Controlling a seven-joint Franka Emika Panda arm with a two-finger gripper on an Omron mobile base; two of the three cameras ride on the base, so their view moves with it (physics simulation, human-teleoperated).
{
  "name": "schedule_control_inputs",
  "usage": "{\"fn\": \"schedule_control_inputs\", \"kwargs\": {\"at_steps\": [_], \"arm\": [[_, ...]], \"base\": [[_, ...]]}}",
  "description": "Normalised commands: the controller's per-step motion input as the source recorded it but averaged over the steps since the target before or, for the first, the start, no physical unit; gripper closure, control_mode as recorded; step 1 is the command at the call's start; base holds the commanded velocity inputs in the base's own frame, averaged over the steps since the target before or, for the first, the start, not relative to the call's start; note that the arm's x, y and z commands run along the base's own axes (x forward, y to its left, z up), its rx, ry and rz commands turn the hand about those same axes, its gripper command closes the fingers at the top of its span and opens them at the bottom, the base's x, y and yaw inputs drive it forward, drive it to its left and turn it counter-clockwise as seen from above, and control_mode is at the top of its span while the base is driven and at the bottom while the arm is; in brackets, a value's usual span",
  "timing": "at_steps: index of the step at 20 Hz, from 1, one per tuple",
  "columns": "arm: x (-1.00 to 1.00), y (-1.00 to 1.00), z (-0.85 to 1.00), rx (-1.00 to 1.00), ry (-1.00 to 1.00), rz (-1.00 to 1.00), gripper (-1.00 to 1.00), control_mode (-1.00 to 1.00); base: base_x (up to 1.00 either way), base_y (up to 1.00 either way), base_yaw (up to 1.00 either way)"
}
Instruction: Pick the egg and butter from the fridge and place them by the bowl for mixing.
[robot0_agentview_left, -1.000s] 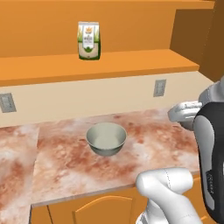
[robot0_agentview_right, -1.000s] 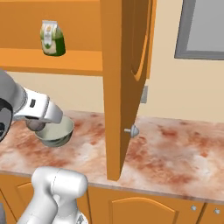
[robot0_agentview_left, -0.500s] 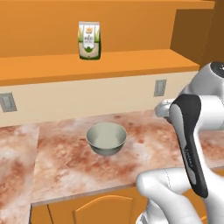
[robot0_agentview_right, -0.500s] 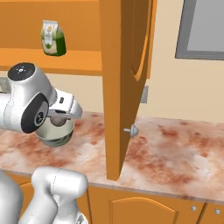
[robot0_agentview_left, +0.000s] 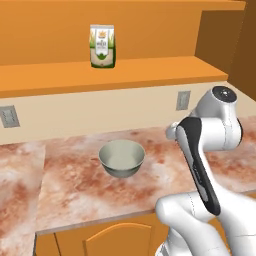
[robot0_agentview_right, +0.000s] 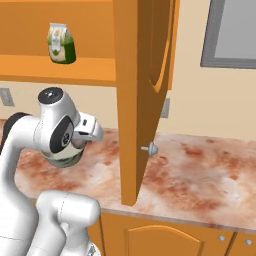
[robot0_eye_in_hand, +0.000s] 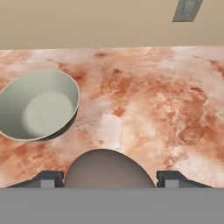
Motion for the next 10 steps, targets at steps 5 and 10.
{"fn": "schedule_control_inputs", "kwargs": {"at_steps": [5,10], "arm": [[0.6,-0.06,-0.48,0.0,0.04,0.0,1.0,-1.0],[0.63,-0.07,-0.49,0.0,0.04,0.01,1.0,-1.0]], "base": [[0.0,0.0,0.0],[0.0,0.0,0.0]]}}
